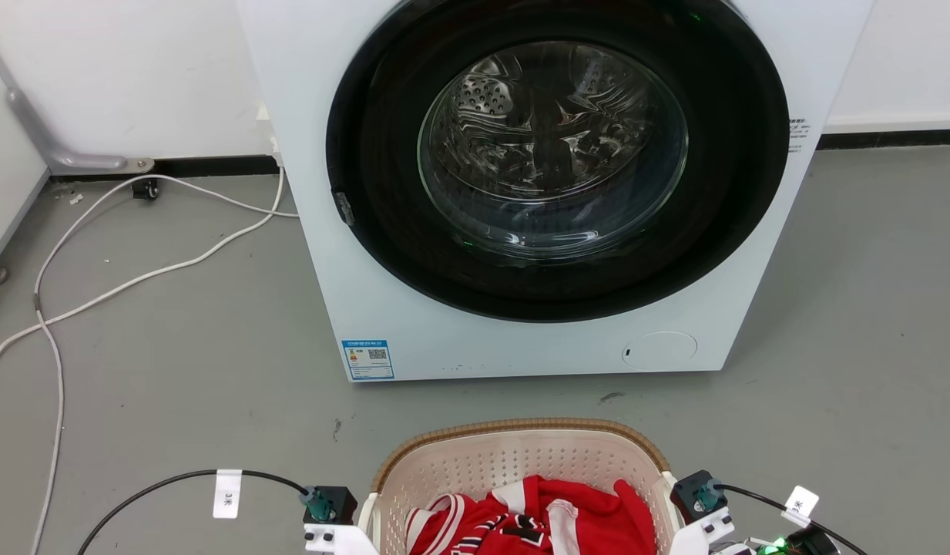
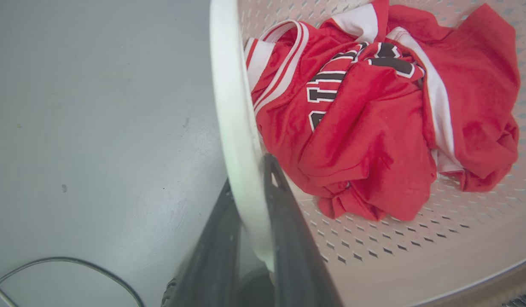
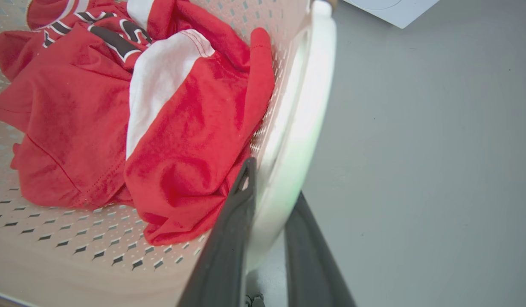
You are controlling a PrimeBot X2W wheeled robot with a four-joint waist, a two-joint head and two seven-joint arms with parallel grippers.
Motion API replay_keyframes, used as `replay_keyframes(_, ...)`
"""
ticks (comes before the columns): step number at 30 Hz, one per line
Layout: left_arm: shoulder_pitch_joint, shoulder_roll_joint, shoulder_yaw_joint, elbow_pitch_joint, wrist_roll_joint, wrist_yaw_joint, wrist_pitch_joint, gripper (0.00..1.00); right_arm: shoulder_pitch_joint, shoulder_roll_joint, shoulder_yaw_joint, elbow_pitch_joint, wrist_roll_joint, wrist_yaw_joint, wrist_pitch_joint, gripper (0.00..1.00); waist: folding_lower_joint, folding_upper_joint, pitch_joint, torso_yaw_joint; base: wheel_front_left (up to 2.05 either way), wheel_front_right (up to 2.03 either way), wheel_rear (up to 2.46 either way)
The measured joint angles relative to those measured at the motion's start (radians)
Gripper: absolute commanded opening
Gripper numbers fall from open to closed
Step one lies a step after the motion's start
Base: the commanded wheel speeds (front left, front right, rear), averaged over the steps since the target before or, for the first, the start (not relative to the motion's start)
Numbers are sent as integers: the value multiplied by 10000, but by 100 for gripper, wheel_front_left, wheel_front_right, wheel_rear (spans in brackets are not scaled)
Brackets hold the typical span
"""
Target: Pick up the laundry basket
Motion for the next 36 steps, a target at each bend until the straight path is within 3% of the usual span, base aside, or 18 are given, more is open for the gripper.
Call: replay_keyframes(36, -52, 40, -489, 88, -499, -2, -215, 0, -3, -48, 303, 0, 351, 0, -100, 0, 0, 0, 23, 17, 0, 0, 0)
